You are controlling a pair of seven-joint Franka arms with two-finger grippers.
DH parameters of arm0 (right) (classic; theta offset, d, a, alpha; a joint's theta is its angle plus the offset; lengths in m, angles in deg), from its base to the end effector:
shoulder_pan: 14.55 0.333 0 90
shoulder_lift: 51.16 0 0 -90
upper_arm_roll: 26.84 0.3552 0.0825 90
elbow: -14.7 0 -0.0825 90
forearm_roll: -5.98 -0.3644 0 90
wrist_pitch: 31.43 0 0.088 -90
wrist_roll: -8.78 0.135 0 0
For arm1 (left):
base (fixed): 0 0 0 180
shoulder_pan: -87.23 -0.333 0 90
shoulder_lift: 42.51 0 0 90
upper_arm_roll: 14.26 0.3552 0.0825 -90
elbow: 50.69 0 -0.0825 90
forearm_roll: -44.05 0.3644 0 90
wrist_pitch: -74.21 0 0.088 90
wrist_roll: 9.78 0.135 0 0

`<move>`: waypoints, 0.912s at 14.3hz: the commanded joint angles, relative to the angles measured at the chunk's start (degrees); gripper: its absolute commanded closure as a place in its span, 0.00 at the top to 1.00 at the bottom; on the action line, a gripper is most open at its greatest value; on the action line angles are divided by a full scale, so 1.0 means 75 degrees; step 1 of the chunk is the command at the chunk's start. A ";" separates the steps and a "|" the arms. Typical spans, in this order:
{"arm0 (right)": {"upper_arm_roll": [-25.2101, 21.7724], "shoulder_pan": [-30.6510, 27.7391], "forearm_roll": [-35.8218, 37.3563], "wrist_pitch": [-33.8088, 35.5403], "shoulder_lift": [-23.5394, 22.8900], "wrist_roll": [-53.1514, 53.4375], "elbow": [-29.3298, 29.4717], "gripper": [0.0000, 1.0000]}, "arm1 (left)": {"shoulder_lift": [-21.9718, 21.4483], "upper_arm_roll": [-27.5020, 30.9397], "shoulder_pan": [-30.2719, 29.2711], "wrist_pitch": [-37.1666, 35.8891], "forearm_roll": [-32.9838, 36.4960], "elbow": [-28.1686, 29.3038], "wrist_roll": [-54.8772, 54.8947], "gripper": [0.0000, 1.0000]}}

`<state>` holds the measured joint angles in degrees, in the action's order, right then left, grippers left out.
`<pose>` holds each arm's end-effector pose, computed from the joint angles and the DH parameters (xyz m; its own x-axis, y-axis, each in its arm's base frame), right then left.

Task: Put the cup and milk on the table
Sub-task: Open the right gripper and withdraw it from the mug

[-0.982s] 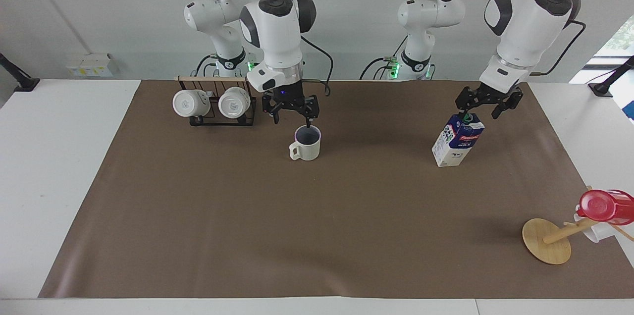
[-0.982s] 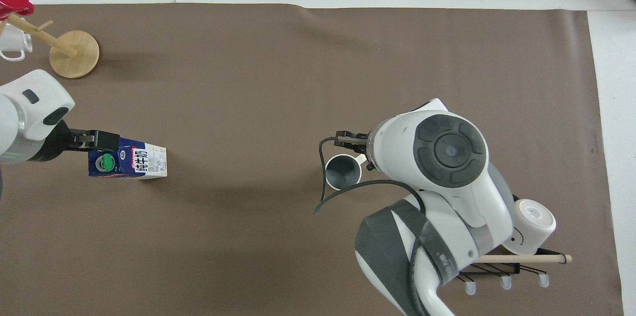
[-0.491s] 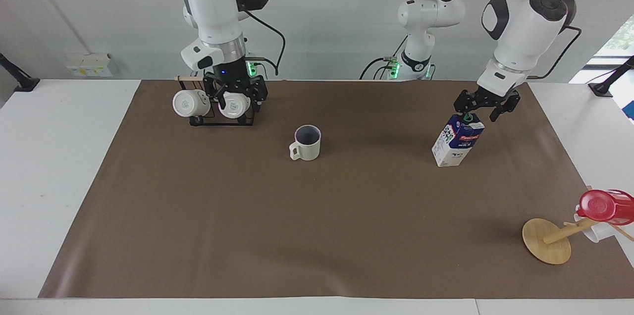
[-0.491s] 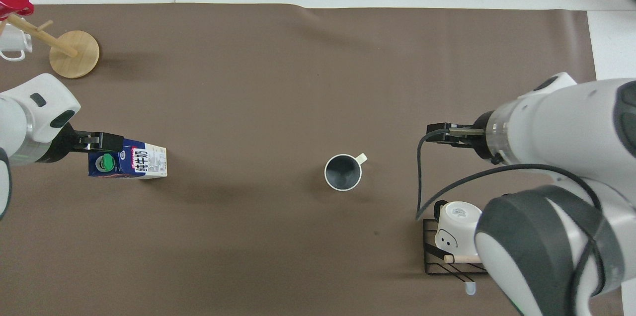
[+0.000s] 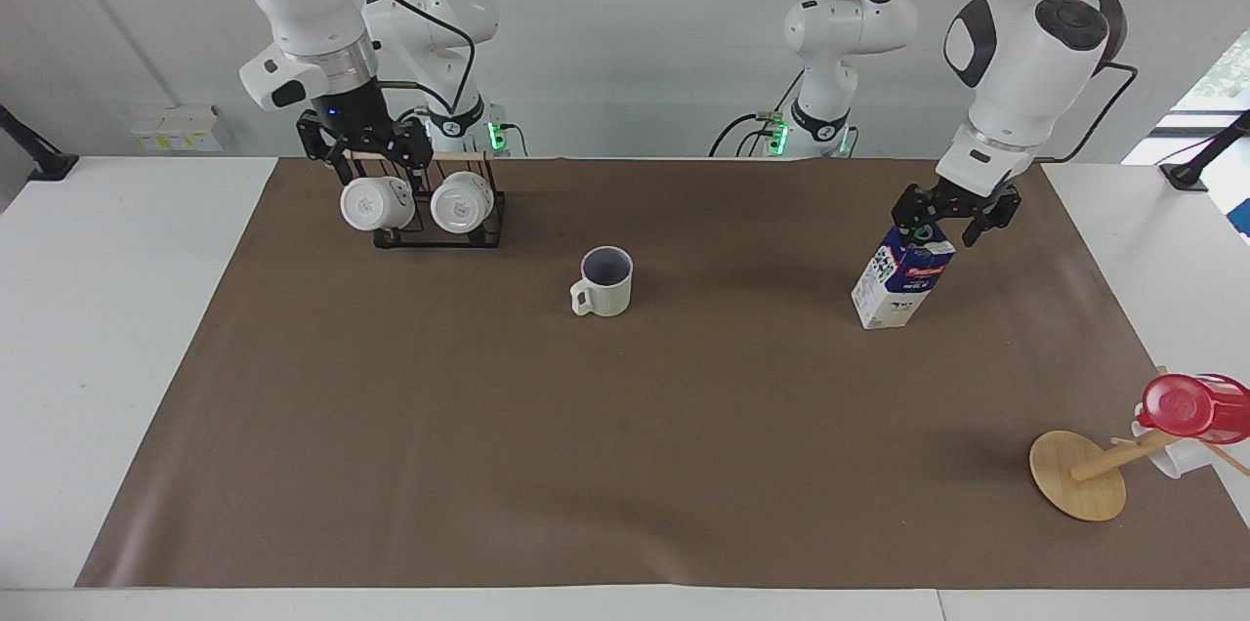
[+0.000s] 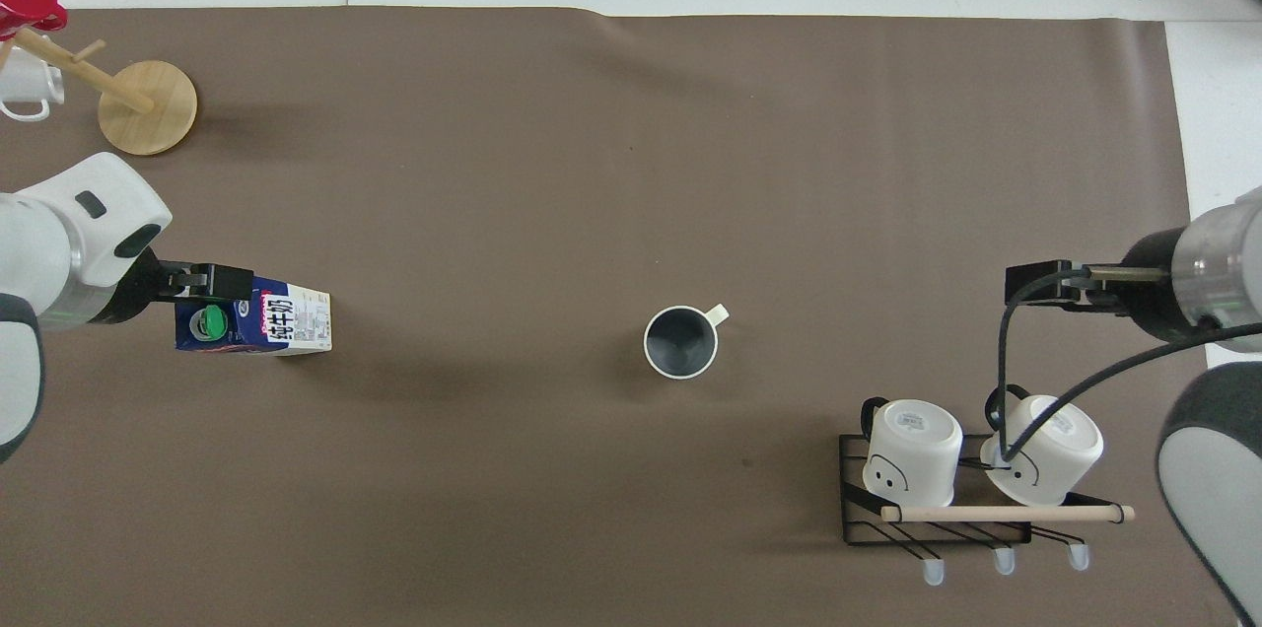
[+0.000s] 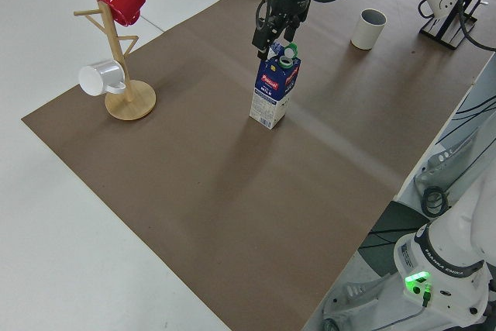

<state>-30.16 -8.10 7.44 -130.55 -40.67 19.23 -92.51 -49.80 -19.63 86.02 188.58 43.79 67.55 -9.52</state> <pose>0.4812 0.0209 0.6052 0.9915 -0.1229 0.0436 -0.1233 -0.9923 0.0070 0.5011 -0.0386 0.5127 0.9954 -0.0750 0.0591 -0.0747 -0.9972 -0.0079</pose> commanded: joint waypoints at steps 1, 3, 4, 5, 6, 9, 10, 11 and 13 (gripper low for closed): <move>0.0057 -0.0367 -0.0030 0.0674 -0.0039 -0.0315 0.0594 1.00 | -0.0060 -0.0057 -0.0120 0.0242 0.0012 0.0183 0.0141 1.00; 0.0045 -0.0497 -0.0065 0.1085 -0.0156 -0.0385 0.1063 1.00 | -0.0048 -0.0057 -0.0120 0.0336 0.0012 0.0288 0.0141 1.00; 0.0045 -0.0497 -0.0088 0.1354 -0.0284 -0.0386 0.1309 1.00 | -0.0060 -0.0057 -0.0109 0.0336 0.0012 0.0288 0.0130 1.00; 0.0033 -0.0520 -0.0100 0.1542 -0.0448 -0.0386 0.1601 1.00 | -0.0048 -0.0057 -0.0097 0.0348 0.0012 0.0289 0.0129 1.00; -0.0025 -0.0555 -0.0100 0.1788 -0.0658 -0.0386 0.1999 1.00 | -0.0037 -0.0057 -0.0108 0.0394 0.0012 0.0335 0.0129 1.00; -0.0072 -0.0602 -0.0054 0.2153 -0.1117 -0.0444 0.2670 1.00 | -0.0037 -0.0057 -0.0108 0.0582 0.0012 0.0534 0.0129 1.00; -0.0072 -0.0660 -0.0053 0.2049 -0.1118 -0.0792 0.2671 1.00 | -0.0037 -0.0057 -0.0097 0.0629 0.0012 0.0581 0.0129 1.00; -0.0072 -0.0661 -0.0100 0.1978 -0.1094 -0.1225 0.2671 1.00 | -0.0048 -0.0057 -0.0085 0.0641 0.0012 0.0605 0.0129 1.00; -0.0049 -0.0649 -0.0100 0.1826 -0.0989 -0.1370 0.2553 1.00 | -0.0048 -0.0057 -0.0073 0.0641 0.0012 0.0605 0.0141 1.00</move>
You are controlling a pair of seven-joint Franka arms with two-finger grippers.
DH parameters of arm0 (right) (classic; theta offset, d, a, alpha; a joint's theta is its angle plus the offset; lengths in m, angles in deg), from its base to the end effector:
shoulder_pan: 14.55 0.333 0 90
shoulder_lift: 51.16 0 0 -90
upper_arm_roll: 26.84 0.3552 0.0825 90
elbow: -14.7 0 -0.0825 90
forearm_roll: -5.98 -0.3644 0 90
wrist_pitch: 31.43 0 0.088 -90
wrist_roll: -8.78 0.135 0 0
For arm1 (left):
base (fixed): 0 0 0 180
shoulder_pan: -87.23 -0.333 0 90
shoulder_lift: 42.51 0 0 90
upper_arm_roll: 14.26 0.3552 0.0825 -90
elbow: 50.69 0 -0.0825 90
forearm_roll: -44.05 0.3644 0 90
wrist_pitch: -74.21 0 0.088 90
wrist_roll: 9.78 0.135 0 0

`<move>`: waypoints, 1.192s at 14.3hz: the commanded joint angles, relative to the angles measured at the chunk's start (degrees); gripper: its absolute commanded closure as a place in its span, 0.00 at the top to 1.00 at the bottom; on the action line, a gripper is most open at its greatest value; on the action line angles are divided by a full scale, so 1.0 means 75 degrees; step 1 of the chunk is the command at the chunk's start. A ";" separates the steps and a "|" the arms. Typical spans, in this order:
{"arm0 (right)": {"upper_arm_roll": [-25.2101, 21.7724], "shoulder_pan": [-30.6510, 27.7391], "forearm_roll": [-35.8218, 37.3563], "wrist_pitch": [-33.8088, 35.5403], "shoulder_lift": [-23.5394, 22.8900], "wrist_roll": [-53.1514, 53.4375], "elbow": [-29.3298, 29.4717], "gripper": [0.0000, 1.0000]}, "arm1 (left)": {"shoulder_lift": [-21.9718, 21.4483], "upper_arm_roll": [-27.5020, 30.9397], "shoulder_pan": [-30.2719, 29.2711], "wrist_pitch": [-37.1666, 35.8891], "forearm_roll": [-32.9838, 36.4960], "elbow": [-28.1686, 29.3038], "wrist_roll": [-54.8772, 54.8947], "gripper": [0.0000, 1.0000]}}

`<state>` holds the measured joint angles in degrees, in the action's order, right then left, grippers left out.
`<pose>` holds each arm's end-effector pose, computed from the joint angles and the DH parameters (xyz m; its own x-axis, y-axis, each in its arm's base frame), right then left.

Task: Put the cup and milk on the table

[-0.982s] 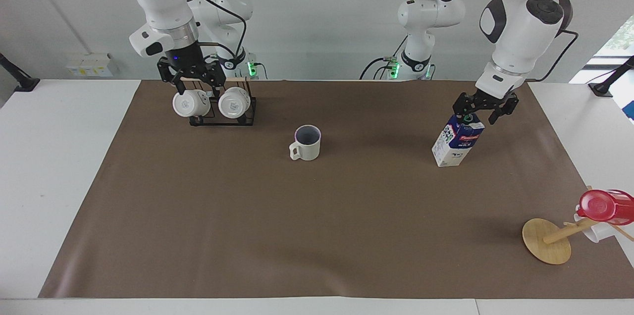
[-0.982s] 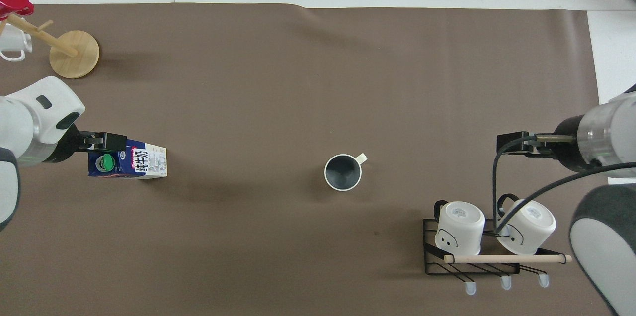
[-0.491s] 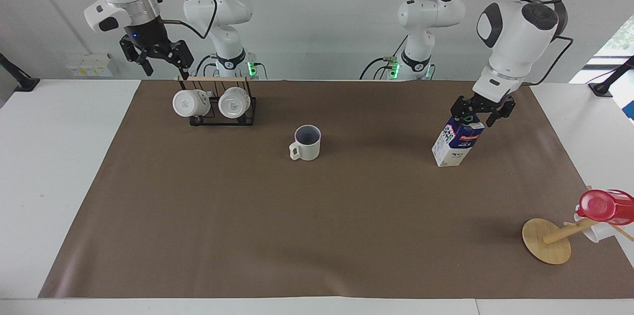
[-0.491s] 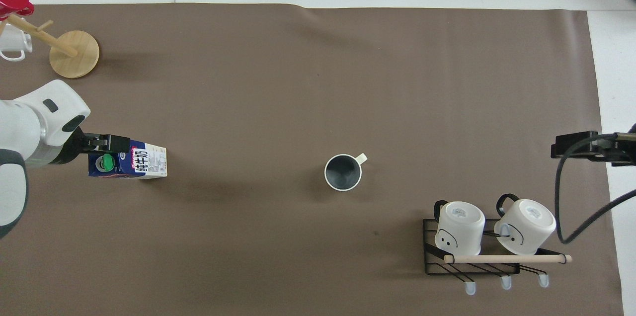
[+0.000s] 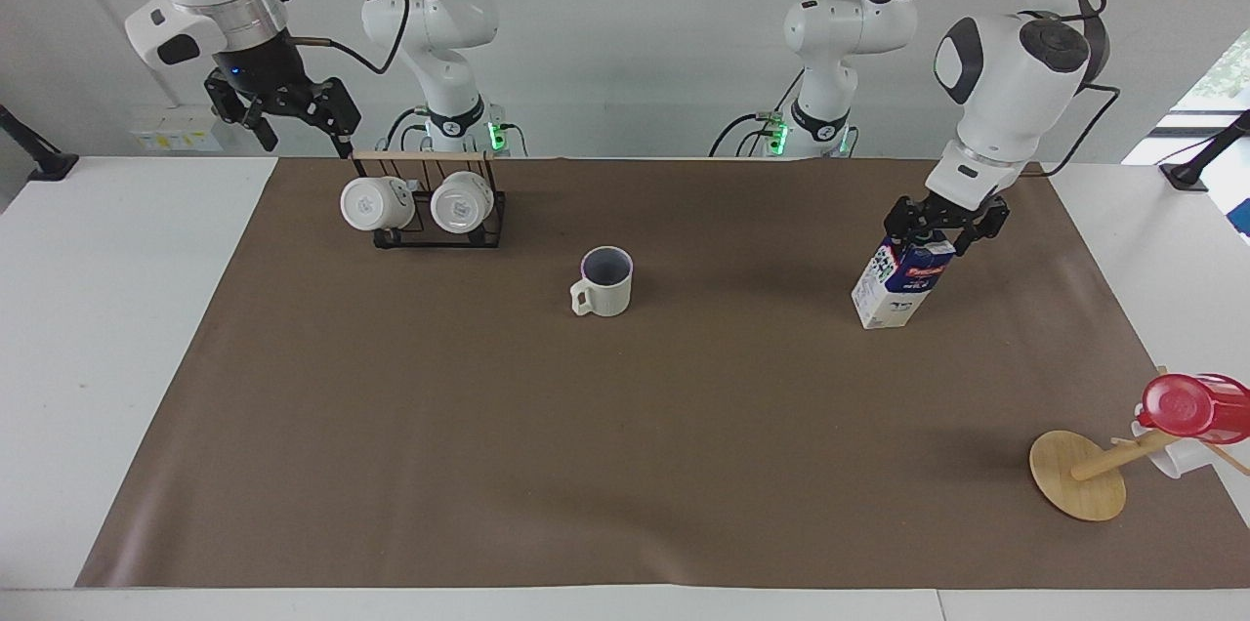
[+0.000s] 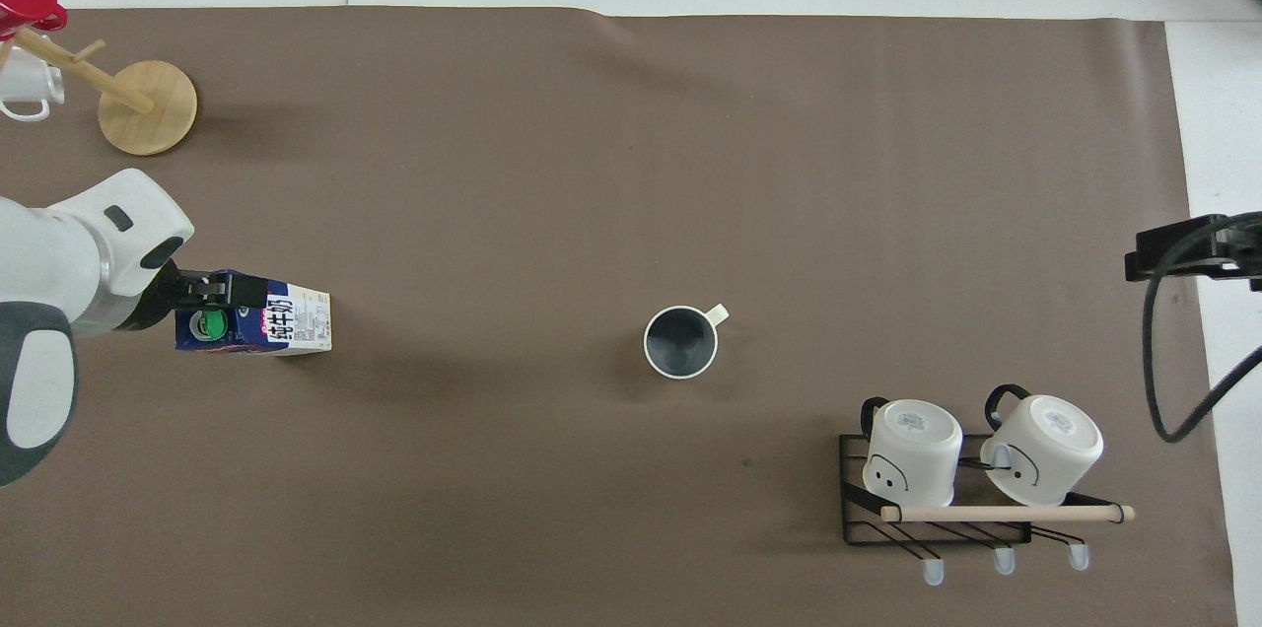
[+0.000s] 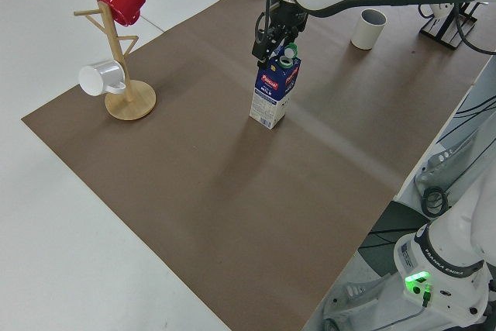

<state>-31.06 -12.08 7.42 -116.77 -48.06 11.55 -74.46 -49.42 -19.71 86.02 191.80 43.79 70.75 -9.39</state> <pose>0.5070 -0.0203 0.6633 0.9967 -0.0807 -0.0117 -0.0804 -0.9965 0.0217 0.4986 -0.0388 0.4889 0.9955 -0.0784 0.0528 -0.0781 -0.9969 -0.0077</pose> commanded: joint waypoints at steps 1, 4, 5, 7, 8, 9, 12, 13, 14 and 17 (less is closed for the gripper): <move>0.0083 -0.0119 -0.0087 -0.0023 -0.0003 -0.0382 0.0192 1.00 | -0.0099 -0.0046 -0.0073 0.0201 0.0012 0.0179 0.0124 1.00; 0.0036 -0.0130 -0.0098 0.0093 0.0090 -0.0301 0.0204 1.00 | -0.0099 -0.0046 -0.0085 0.0142 0.0012 0.0168 0.0112 0.97; 0.0048 -0.0130 -0.0075 0.0070 0.0126 -0.0300 0.0204 1.00 | -0.0099 -0.0046 -0.0085 0.0131 0.0012 0.0168 0.0112 0.94; 0.0083 -0.0095 0.0019 0.0000 0.0138 -0.0289 0.0204 1.00 | -0.0099 -0.0046 -0.0085 0.0107 0.0012 0.0168 0.0124 0.91; 0.0094 -0.0084 -0.0004 0.0011 0.0149 -0.0289 0.0204 1.00 | -0.0099 -0.0046 -0.0085 0.0107 0.0012 0.0168 0.0112 0.88; 0.0095 -0.0083 -0.0028 0.0035 0.0161 -0.0289 0.0181 1.00 | -0.0099 -0.0046 -0.0097 0.0095 0.0012 0.0168 0.0112 0.86; 0.0095 -0.0083 -0.0028 0.0047 0.0161 -0.0289 0.0181 1.00 | -0.0088 -0.0046 -0.0097 0.0095 0.0012 0.0144 0.0124 0.81; 0.0083 -0.0072 -0.0005 0.0047 0.0161 -0.0289 0.0181 1.00 | -0.0088 -0.0046 -0.0097 0.0095 0.0012 0.0144 0.0124 0.79; 0.0094 -0.0072 -0.0004 0.0105 0.0161 -0.0289 0.0192 1.00 | -0.0088 -0.0046 -0.0108 0.0095 0.0012 0.0133 0.0124 0.79; 0.0094 -0.0072 -0.0051 0.0199 0.0161 -0.0289 0.0193 1.00 | -0.0088 -0.0046 -0.0109 0.0072 0.0012 0.0121 0.0124 0.76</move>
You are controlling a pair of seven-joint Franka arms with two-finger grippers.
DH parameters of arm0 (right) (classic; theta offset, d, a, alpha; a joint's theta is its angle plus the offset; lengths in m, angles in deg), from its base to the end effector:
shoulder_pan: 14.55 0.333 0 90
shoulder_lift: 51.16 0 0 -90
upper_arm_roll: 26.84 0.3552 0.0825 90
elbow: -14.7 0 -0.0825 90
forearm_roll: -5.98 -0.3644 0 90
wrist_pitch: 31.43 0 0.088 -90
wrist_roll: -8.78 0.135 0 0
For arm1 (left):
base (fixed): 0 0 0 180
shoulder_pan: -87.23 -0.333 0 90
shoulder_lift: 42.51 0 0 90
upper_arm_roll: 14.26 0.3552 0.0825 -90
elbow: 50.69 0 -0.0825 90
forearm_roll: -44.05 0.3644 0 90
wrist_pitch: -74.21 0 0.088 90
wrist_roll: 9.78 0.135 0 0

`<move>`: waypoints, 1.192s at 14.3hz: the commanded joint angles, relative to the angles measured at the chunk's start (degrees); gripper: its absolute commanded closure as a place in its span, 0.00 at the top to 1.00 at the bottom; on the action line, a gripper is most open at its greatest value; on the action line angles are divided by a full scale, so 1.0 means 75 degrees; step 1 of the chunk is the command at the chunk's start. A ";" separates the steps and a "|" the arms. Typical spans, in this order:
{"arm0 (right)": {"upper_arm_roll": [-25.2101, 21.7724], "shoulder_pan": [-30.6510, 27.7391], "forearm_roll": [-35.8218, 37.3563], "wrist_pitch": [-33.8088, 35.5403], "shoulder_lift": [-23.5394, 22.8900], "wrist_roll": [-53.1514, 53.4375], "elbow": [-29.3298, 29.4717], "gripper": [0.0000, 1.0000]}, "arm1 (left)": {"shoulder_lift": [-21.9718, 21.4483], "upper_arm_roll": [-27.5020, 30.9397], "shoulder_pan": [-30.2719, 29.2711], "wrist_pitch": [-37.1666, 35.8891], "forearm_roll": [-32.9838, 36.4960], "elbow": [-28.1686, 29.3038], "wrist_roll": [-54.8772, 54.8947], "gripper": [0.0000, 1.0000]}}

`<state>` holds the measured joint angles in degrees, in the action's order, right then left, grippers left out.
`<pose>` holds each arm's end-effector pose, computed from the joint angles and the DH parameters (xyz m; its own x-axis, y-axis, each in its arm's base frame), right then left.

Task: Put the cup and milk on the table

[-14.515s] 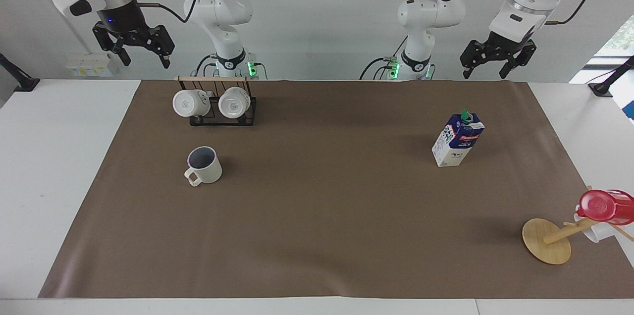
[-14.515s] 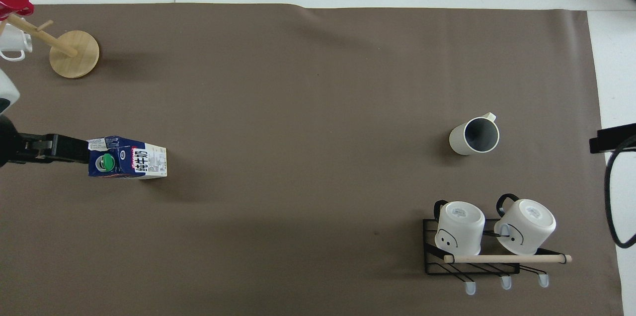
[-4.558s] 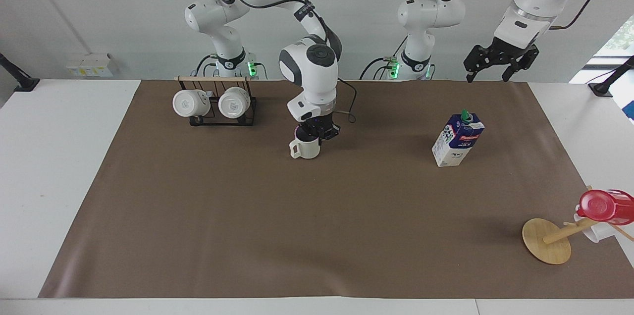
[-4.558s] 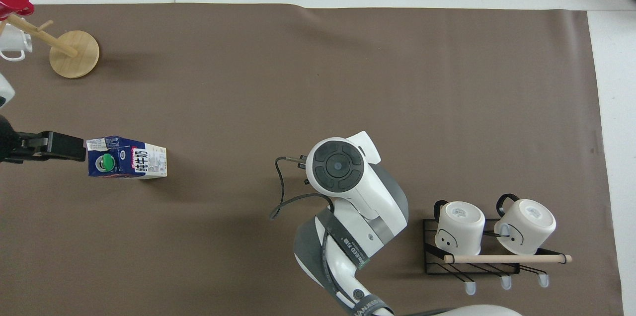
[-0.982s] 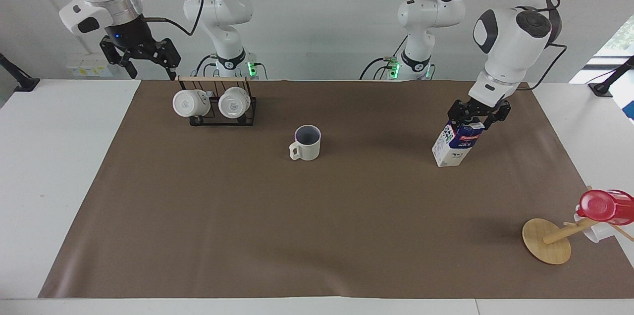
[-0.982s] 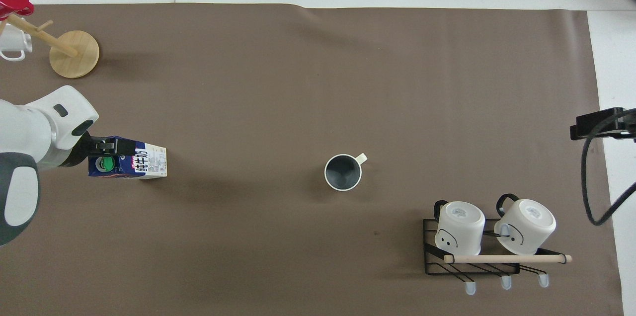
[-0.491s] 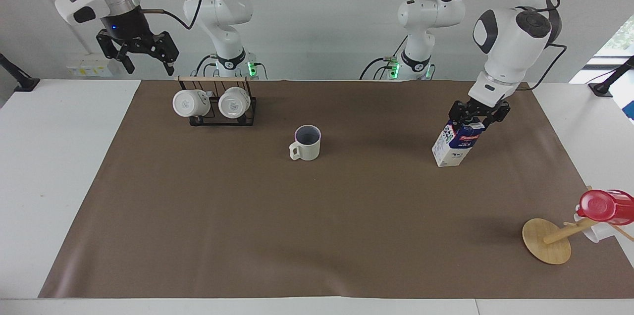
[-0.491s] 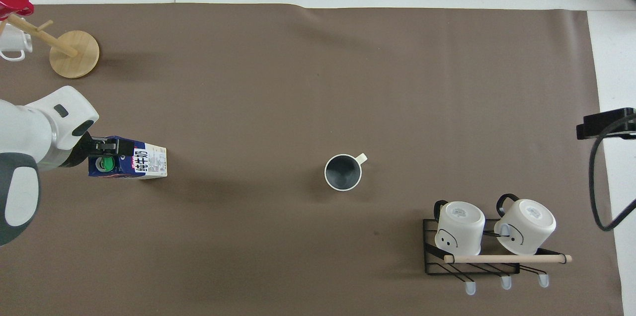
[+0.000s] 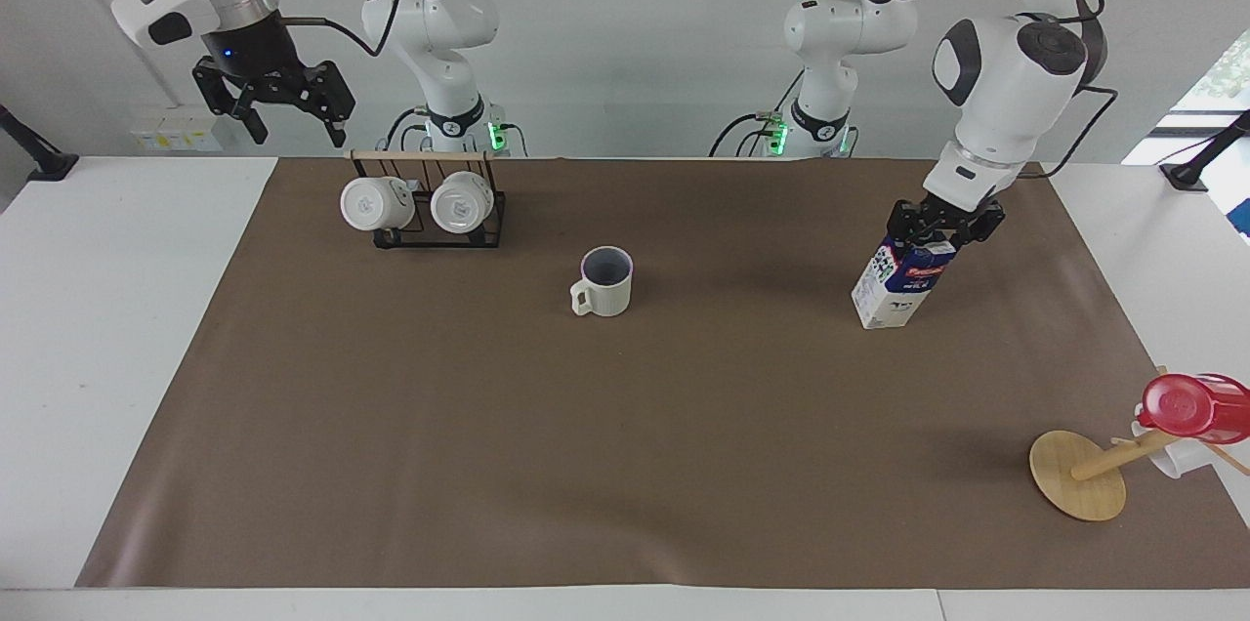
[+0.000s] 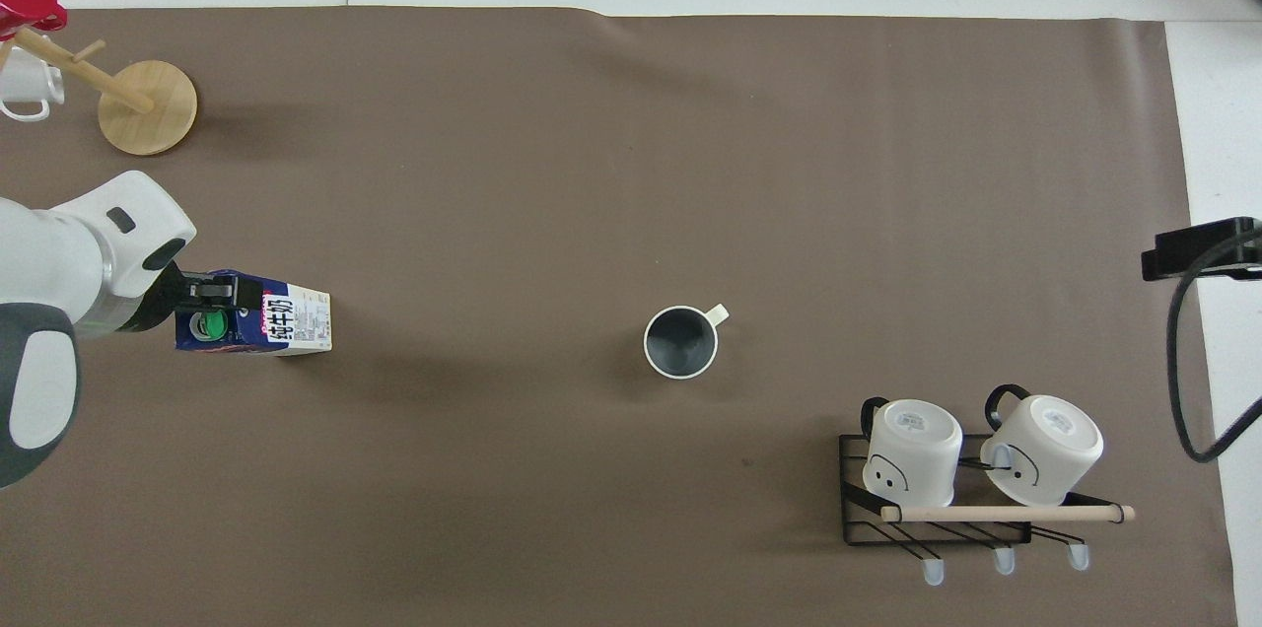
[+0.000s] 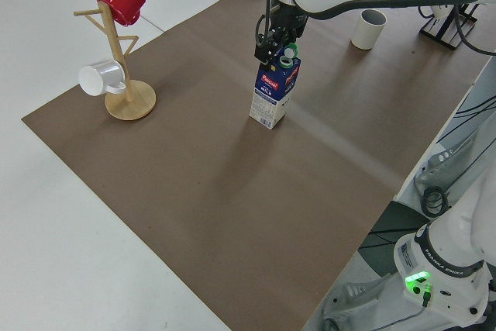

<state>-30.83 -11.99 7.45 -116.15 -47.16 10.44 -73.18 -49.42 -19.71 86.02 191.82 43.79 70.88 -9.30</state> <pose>0.5008 -0.0178 0.6802 0.9983 -0.0562 0.0151 -0.0565 -0.9982 0.0202 0.4982 -0.0387 0.4879 0.9955 -0.0800 0.0509 -0.0797 -0.9968 -0.0077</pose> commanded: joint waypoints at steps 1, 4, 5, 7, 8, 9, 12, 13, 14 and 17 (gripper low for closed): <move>0.0063 -0.0095 -0.0066 0.0093 0.0041 -0.0140 0.0023 1.00 | -0.0087 -0.0046 -0.0109 0.0068 0.0012 0.0103 0.0112 0.75; 0.0075 -0.0083 -0.0078 0.0081 0.0088 -0.0105 -0.0024 1.00 | -0.0076 -0.0046 -0.0109 0.0057 0.0012 0.0079 0.0123 0.70; 0.0063 -0.0095 -0.0067 0.0081 0.0088 -0.0117 -0.0024 1.00 | -0.0076 -0.0046 -0.0120 0.0057 0.0012 0.0056 0.0124 0.69; 0.0052 -0.0095 -0.0078 0.0093 0.0088 -0.0129 -0.0012 1.00 | -0.0064 -0.0046 -0.0120 0.0045 0.0012 0.0021 0.0112 0.67; 0.0052 -0.0095 -0.0078 0.0093 0.0088 -0.0129 -0.0012 1.00 | -0.0064 -0.0046 -0.0120 0.0045 0.0012 -0.0060 0.0089 0.67; 0.0052 -0.0095 -0.0078 0.0093 0.0088 -0.0129 -0.0012 1.00 | -0.0052 -0.0046 -0.0097 0.0022 0.0012 -0.0142 0.0030 0.66; 0.0052 -0.0095 -0.0078 0.0093 0.0088 -0.0129 -0.0012 1.00 | -0.0052 -0.0058 -0.0015 -0.0270 0.0012 -0.0330 -0.0098 0.65; 0.0052 -0.0095 -0.0078 0.0093 0.0088 -0.0129 -0.0012 1.00 | -0.0052 -0.0093 -0.0003 -0.0376 0.0012 -0.0447 -0.0308 0.64; 0.0052 -0.0095 -0.0078 0.0093 0.0088 -0.0129 -0.0012 1.00 | -0.0075 -0.0151 0.0009 -0.0516 0.0012 -0.0529 -0.0519 0.63; 0.0052 -0.0095 -0.0078 0.0093 0.0088 -0.0129 -0.0012 1.00 | -0.0251 -0.0222 0.0663 -0.0798 -0.0082 -0.0600 -0.1630 0.63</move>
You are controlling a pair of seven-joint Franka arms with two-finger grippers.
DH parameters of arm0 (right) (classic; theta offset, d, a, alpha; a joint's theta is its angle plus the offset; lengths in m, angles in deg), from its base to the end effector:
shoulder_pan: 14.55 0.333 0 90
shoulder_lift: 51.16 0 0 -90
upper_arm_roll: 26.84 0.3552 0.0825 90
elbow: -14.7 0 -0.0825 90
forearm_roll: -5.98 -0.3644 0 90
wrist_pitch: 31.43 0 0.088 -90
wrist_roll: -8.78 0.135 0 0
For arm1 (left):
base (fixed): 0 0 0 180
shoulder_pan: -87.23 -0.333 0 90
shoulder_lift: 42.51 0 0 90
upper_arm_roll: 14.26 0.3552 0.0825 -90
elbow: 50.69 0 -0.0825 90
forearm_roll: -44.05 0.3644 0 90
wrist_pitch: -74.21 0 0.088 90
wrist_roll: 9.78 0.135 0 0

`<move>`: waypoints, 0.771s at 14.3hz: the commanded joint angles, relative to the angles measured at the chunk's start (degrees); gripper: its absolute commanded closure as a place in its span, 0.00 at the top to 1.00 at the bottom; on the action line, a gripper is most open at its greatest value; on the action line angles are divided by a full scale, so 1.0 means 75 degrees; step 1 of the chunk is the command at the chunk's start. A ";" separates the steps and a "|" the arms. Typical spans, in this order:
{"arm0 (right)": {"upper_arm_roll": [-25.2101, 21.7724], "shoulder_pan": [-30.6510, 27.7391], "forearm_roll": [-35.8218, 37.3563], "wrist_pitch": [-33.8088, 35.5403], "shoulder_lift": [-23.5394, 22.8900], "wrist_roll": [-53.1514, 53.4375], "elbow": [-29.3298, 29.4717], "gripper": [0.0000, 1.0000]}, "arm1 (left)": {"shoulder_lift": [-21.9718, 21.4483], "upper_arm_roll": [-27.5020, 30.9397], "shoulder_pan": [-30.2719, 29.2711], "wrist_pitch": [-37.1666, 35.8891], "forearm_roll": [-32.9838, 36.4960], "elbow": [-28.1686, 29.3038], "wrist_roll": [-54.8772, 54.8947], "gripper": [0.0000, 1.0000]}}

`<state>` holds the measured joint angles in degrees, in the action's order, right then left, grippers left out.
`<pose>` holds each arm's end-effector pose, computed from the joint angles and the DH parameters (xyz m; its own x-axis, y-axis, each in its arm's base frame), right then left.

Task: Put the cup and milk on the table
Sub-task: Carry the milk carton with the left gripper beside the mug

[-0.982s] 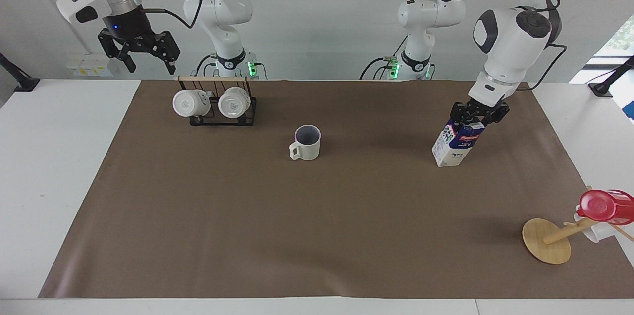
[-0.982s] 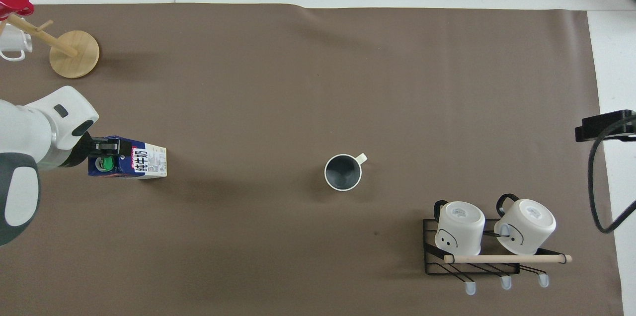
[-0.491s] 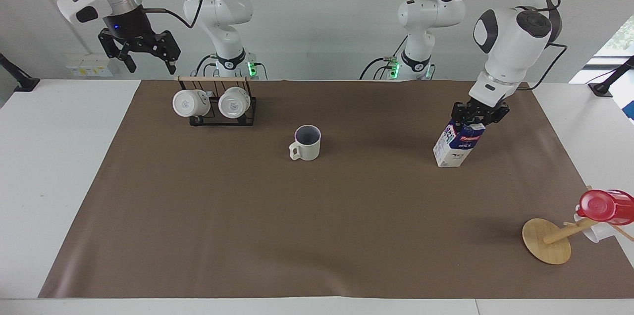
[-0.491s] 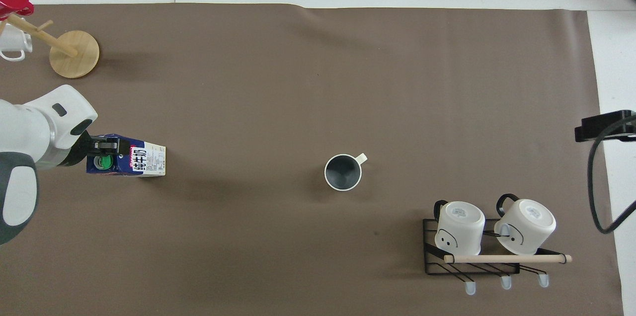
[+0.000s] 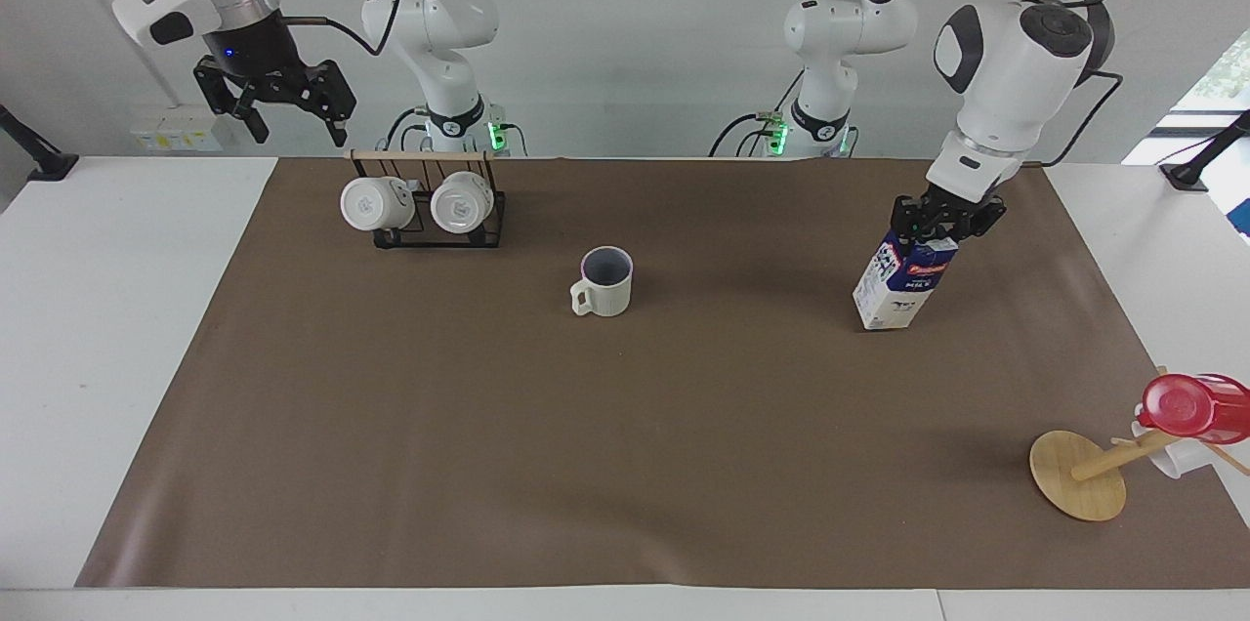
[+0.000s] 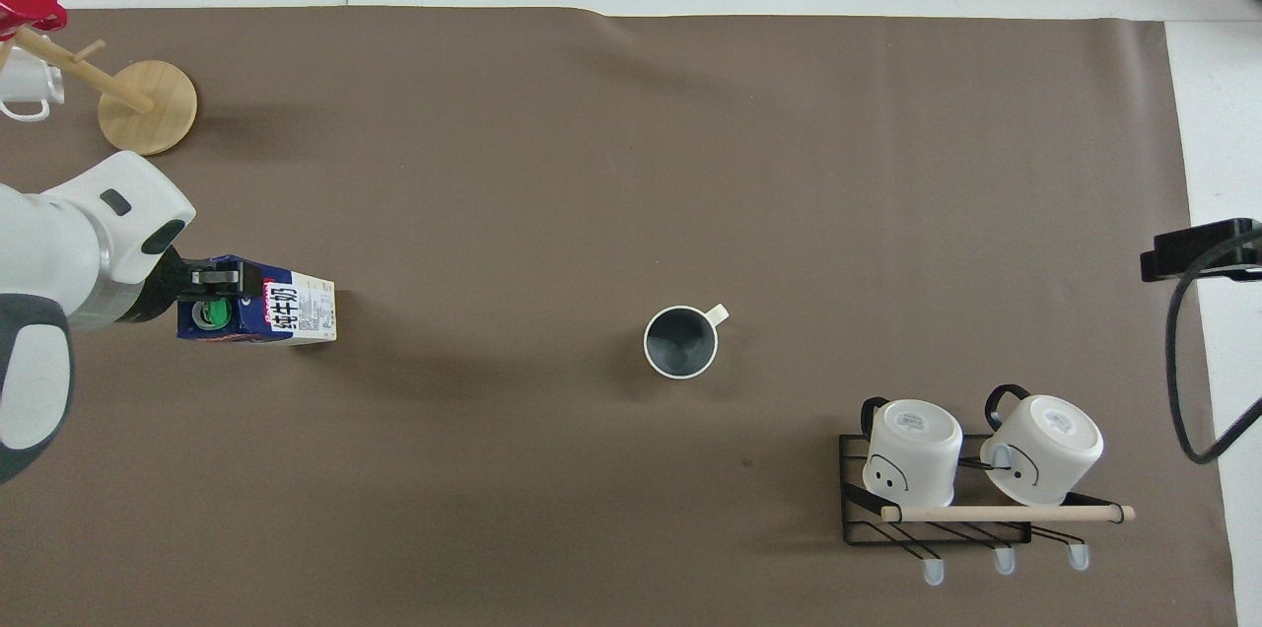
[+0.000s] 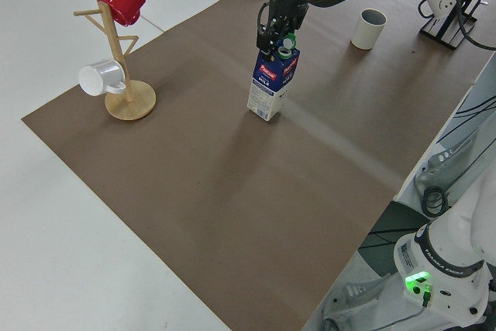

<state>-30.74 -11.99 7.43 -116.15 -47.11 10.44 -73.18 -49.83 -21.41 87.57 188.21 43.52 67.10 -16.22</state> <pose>0.5005 -0.0169 0.6807 0.9984 -0.0546 0.0160 -0.0549 -0.9983 0.0199 0.4984 -0.0688 0.5158 0.9980 -0.0143 0.0611 -0.0143 -0.9999 -0.0004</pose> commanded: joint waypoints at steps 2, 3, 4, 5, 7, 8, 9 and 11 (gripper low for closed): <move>0.0040 -0.0096 -0.0076 0.0093 0.0081 -0.0129 -0.0012 1.00 | -0.0221 0.0004 0.1111 -0.0468 -0.0058 -0.0271 -0.1470 0.63; 0.0040 -0.0096 -0.0076 0.0093 0.0081 -0.0129 -0.0012 1.00 | -0.0209 0.0004 0.1393 -0.0457 -0.0046 -0.0307 -0.1822 0.63; 0.0040 -0.0096 -0.0076 0.0093 0.0081 -0.0129 -0.0012 1.00 | -0.0197 0.0004 0.1663 -0.0376 -0.0046 -0.0354 -0.2057 0.63; 0.0040 -0.0096 -0.0076 0.0093 0.0081 -0.0129 -0.0012 1.00 | -0.0127 0.0004 0.1874 -0.0352 -0.0057 -0.0482 -0.2245 0.63; 0.0040 -0.0096 -0.0076 0.0093 0.0081 -0.0129 -0.0012 1.00 | -0.0010 0.0004 0.2250 -0.0328 -0.0092 -0.0717 -0.2434 0.61; 0.0040 -0.0096 -0.0076 0.0093 0.0081 -0.0129 -0.0024 1.00 | 0.0025 0.0004 0.2344 -0.0317 -0.0244 -0.0787 -0.2481 0.60; 0.0040 -0.0096 -0.0076 0.0093 0.0081 -0.0129 -0.0012 1.00 | 0.0060 0.0004 0.2403 -0.0340 -0.0431 -0.0892 -0.2528 0.60; 0.0040 -0.0096 -0.0076 0.0093 0.0081 -0.0129 -0.0024 1.00 | 0.0201 -0.0007 0.2589 -0.0387 -0.0503 -0.1068 -0.2610 0.59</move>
<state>-30.74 -11.99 7.43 -116.15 -47.11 10.44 -73.18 -50.23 -22.29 104.95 186.66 40.88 61.89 -34.61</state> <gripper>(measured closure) 0.000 0.405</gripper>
